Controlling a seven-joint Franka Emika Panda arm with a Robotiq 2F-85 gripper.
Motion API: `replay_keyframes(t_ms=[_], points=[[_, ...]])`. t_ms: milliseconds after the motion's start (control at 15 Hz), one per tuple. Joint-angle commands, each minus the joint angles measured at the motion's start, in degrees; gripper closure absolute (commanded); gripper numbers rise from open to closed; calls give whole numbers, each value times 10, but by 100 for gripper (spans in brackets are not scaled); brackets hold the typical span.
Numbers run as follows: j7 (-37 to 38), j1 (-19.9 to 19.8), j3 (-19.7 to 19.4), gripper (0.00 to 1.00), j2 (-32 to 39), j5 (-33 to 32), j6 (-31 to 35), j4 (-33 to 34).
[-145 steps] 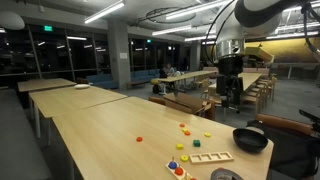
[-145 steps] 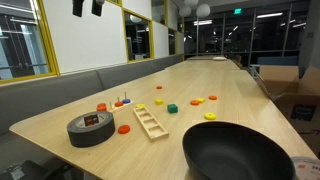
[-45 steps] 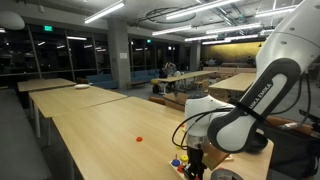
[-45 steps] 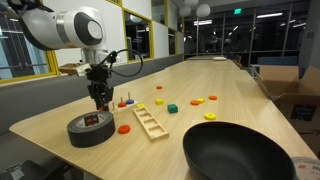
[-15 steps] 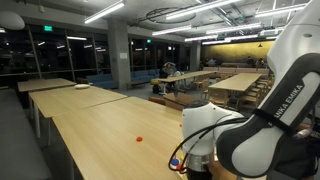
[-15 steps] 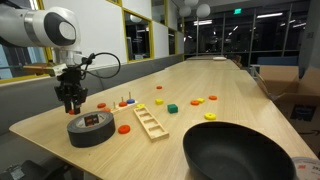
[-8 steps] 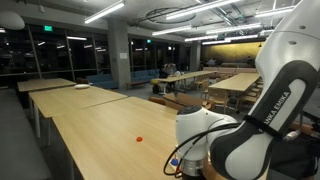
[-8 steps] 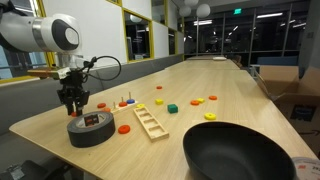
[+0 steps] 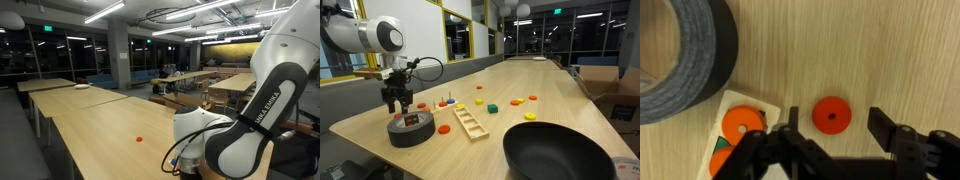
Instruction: Remove the red ring from the left side of the wooden board and put it on the table
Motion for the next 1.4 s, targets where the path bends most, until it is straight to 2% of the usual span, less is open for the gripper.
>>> replay_keyframes(t_ms=[0, 467, 733, 1333], points=[[7, 3, -12, 0, -42, -9, -29, -1], [-39, -28, -30, 0, -217, -18, -159, -4], [-111, -53, -58, 0, -302, -16, -257, 31], [-287, -85, -142, 0, -413, -13, -444, 132]])
